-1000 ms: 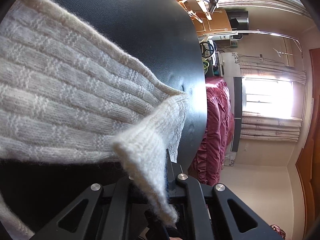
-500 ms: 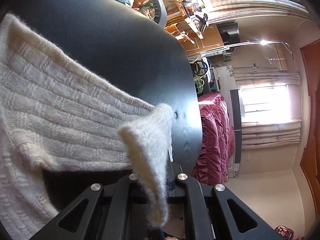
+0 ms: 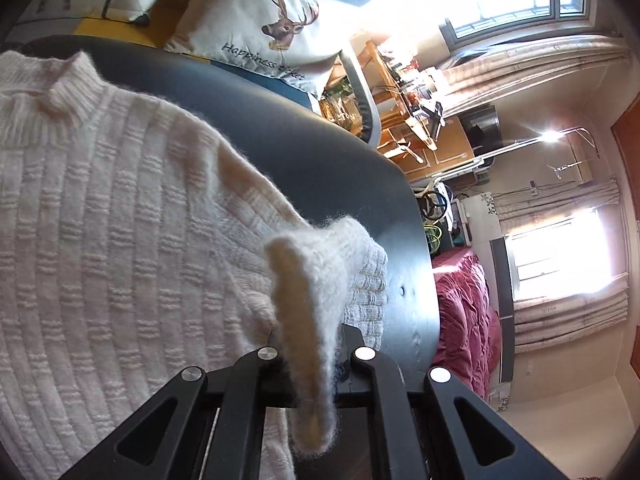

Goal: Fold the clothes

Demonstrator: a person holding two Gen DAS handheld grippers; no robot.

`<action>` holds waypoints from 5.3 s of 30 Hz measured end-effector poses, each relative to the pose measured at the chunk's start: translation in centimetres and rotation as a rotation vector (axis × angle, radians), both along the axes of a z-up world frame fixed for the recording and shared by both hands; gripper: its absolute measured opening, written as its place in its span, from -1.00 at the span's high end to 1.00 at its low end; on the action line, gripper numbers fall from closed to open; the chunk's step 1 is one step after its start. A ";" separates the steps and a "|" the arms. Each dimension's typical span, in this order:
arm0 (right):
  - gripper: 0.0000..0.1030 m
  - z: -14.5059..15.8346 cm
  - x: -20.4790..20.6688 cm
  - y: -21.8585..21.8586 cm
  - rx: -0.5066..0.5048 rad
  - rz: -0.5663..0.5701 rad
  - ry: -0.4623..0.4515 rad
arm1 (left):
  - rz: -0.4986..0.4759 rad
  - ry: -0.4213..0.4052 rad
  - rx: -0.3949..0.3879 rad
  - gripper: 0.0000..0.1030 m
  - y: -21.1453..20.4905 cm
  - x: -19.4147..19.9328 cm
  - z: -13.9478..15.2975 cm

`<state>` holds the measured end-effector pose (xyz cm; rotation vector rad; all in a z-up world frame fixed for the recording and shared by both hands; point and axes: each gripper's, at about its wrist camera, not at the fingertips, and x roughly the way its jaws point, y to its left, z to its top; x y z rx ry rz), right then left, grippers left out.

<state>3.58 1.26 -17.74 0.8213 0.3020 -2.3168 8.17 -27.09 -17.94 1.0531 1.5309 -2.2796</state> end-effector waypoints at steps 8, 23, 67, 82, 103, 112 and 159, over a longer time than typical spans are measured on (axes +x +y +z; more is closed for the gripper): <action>-0.63 1.4 1.1 -1.4 -0.005 0.041 0.012 | 0.048 -0.074 -0.122 0.87 -1.0 4.0 0.0; -0.63 2.0 3.3 -4.1 0.021 0.107 0.013 | 0.239 -0.125 -0.232 0.86 -6.3 14.9 0.6; -0.66 -5.9 0.7 -19.5 0.175 0.420 -0.188 | 0.265 -0.332 -0.434 0.56 -12.1 21.8 -3.6; -0.69 -6.1 1.0 -19.7 0.182 0.408 -0.136 | 0.245 -0.267 -0.464 0.57 -10.2 20.0 -2.5; -0.75 -3.2 2.5 -19.6 0.148 0.336 -0.204 | 0.164 -0.248 -0.545 -0.79 -6.8 20.6 -2.1; -0.75 -5.2 6.0 -21.2 0.230 0.362 -0.177 | 0.159 -0.286 -0.520 -0.79 -5.6 21.7 -3.7; -0.90 -9.4 57.1 -17.7 0.340 1.918 0.735 | 0.750 -0.263 -0.396 -0.79 -2.8 64.1 0.7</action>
